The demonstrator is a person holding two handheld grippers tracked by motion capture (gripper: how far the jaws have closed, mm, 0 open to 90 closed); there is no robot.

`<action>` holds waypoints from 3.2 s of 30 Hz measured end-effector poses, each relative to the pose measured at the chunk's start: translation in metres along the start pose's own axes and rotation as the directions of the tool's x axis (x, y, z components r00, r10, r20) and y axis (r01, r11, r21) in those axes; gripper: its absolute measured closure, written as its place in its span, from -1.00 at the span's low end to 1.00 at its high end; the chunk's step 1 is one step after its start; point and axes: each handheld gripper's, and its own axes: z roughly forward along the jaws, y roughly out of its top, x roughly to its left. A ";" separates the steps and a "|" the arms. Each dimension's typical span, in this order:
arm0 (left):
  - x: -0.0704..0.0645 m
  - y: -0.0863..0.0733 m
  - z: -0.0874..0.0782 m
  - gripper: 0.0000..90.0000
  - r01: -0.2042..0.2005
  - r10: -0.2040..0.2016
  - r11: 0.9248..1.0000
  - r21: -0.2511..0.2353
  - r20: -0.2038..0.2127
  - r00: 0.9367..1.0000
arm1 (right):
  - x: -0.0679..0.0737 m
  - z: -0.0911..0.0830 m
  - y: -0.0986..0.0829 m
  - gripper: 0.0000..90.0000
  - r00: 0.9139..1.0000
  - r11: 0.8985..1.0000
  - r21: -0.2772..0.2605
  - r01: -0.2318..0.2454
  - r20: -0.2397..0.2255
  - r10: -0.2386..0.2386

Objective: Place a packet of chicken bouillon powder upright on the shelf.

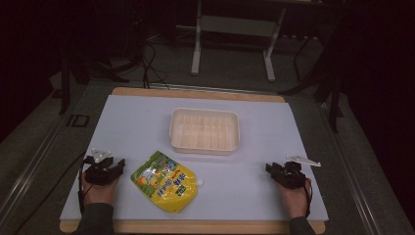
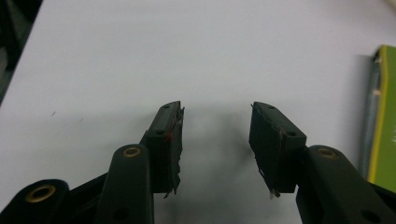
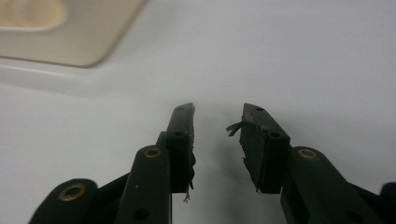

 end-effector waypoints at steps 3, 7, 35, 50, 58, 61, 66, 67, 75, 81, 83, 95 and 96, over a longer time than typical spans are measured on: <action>-0.001 0.000 0.000 0.22 -0.017 0.017 1.000 -0.017 0.011 1.000 | 0.013 0.002 -0.001 0.38 0.999 0.999 0.011 0.034 -0.030 -0.033; 0.003 0.001 0.000 0.22 -0.008 0.011 0.999 -0.050 0.051 0.999 | 0.031 0.005 -0.001 0.36 0.995 0.997 0.029 0.067 -0.082 -0.064; 0.000 0.000 0.000 0.19 -0.032 0.034 0.998 -0.050 0.037 0.999 | 0.132 0.015 -0.010 0.48 0.895 0.973 0.085 0.215 -0.416 -0.161; -0.001 0.000 0.000 0.17 -0.038 0.039 0.998 -0.050 0.031 0.999 | 0.182 0.025 -0.028 0.49 0.811 0.937 0.132 0.325 -0.548 -0.204; -0.001 0.000 -0.001 0.16 -0.036 0.037 0.998 -0.053 0.027 0.999 | 0.195 0.030 -0.035 0.27 0.786 0.928 0.174 0.328 -0.596 -0.166; -0.001 0.000 -0.001 0.16 -0.034 0.036 0.998 -0.054 0.025 0.999 | 0.197 0.033 -0.036 0.22 0.780 0.929 0.193 0.315 -0.610 -0.138; -0.001 0.000 -0.001 0.16 -0.033 0.035 0.998 -0.055 0.024 0.999 | 0.199 0.037 -0.038 0.14 0.764 0.929 0.226 0.292 -0.640 -0.084; -0.001 0.000 -0.001 0.15 -0.034 0.035 0.998 -0.055 0.023 0.999 | 0.200 0.039 -0.038 0.12 0.759 0.927 0.241 0.287 -0.648 -0.067; -0.002 0.000 -0.001 0.15 -0.037 0.038 0.998 -0.057 0.020 0.999 | 0.207 0.047 -0.038 0.01 0.742 0.925 0.280 0.259 -0.670 -0.005; -0.002 0.000 -0.001 0.14 -0.038 0.040 0.998 -0.059 0.016 0.999 | 0.208 0.054 -0.033 -0.08 0.743 0.929 0.297 0.219 -0.668 0.038; -0.002 0.000 -0.001 0.14 -0.037 0.038 0.998 -0.058 0.018 0.999 | 0.205 0.055 -0.031 -0.12 0.743 0.933 0.302 0.195 -0.666 0.061; -0.002 0.000 -0.001 0.14 -0.040 0.041 0.997 -0.060 0.018 0.999 | 0.197 0.064 -0.015 -0.22 0.753 0.946 0.315 0.070 -0.639 0.157; -0.002 0.000 -0.001 0.14 -0.040 0.041 0.997 -0.060 0.018 0.999 | 0.197 0.066 -0.013 -0.21 0.755 0.948 0.312 0.061 -0.636 0.161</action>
